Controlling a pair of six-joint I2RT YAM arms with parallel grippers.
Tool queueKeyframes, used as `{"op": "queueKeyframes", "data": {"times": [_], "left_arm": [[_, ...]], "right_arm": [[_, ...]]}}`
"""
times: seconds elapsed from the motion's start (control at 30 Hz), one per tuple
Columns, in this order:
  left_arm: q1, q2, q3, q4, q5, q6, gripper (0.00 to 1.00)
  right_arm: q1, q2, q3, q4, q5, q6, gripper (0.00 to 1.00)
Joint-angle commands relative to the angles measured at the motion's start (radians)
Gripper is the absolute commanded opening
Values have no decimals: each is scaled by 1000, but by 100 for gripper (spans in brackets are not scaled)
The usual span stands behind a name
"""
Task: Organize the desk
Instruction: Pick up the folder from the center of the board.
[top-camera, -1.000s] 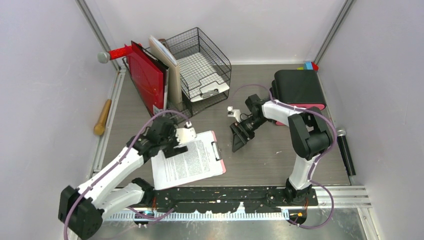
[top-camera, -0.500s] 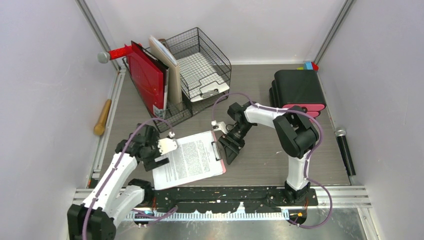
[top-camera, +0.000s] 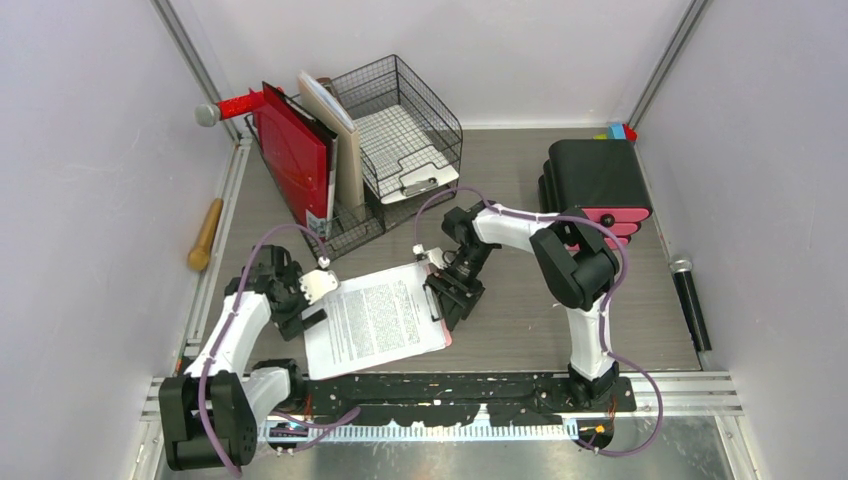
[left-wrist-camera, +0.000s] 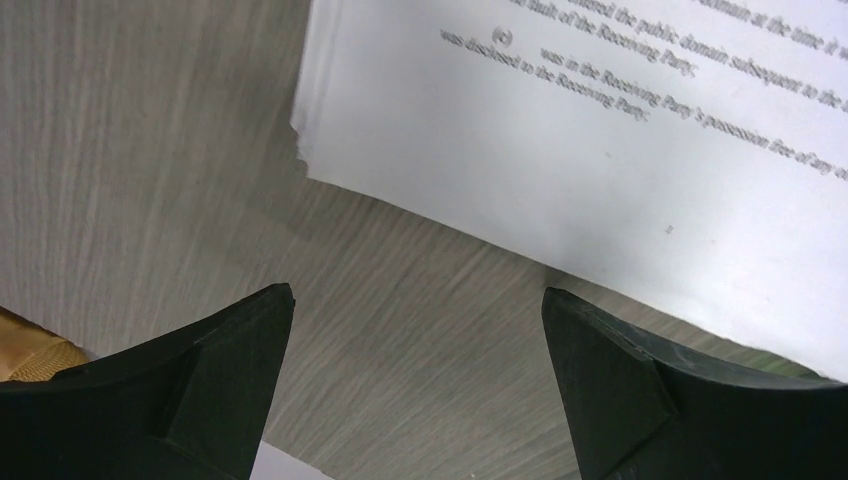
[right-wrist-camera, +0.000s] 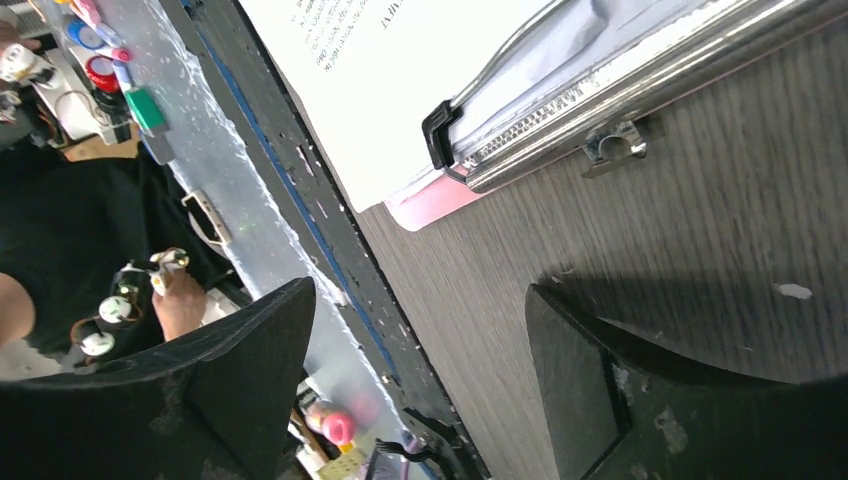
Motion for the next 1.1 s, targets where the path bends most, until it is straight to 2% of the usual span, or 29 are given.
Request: {"op": "queueKeyframes", "data": {"times": [0.0, 0.23, 0.37, 0.73, 1.07], "left_arm": [[6, 12, -7, 112, 52, -31, 100], [6, -1, -49, 158, 67, -21, 100], [5, -1, -59, 168, 85, -8, 100], [4, 17, -54, 188, 111, -1, 100], [2, 22, -49, 188, 126, -7, 100]], "right_arm": [[-1, 11, 6, 126, -4, 159, 83], [-47, -44, -71, 443, 13, 483, 81], [-82, -51, -87, 570, 50, 597, 79], [-117, -14, -107, 792, 82, 713, 79], [-118, 40, -134, 940, 29, 832, 78]]}}
